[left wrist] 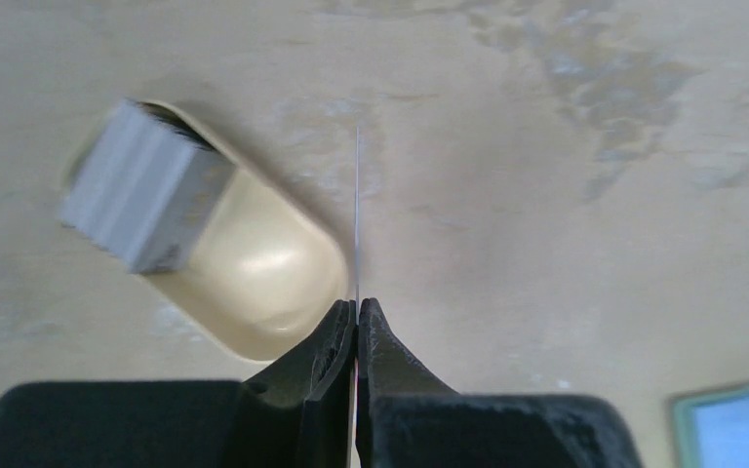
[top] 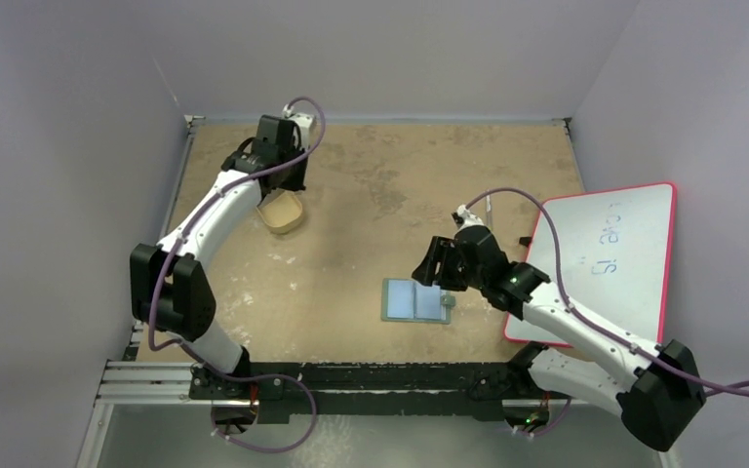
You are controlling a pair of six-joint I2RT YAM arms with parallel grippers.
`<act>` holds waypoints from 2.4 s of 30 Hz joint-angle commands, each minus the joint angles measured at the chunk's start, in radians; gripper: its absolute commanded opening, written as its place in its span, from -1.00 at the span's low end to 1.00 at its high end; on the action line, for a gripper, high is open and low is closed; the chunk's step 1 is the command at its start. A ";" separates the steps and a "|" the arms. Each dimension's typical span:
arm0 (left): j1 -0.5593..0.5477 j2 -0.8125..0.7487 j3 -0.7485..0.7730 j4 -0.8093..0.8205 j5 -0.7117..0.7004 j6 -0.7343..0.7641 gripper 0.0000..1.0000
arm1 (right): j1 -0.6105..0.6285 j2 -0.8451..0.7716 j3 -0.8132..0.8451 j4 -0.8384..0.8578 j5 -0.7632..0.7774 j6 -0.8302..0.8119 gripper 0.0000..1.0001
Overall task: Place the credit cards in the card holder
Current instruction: Pick up the credit card from the storage box, then insert the credit card into the card holder.
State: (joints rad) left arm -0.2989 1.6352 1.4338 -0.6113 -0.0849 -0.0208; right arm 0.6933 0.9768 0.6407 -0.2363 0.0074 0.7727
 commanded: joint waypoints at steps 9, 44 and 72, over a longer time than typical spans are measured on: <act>-0.036 -0.173 -0.439 0.582 0.502 -0.718 -1.00 | -0.197 0.136 -0.030 -0.061 0.052 -0.045 0.21; -0.548 -0.144 -0.910 1.014 0.444 -1.152 -1.00 | -0.198 0.154 -0.303 0.300 -0.250 0.111 0.00; -0.548 -0.082 -0.636 0.536 0.426 -0.750 -1.00 | -0.198 0.083 -0.306 0.281 -0.231 0.070 0.06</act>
State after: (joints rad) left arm -0.8448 1.5398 0.7635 -0.0406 0.3477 -0.8463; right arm 0.4919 1.0821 0.3359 0.0429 -0.2272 0.8619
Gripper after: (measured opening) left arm 0.009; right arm 0.527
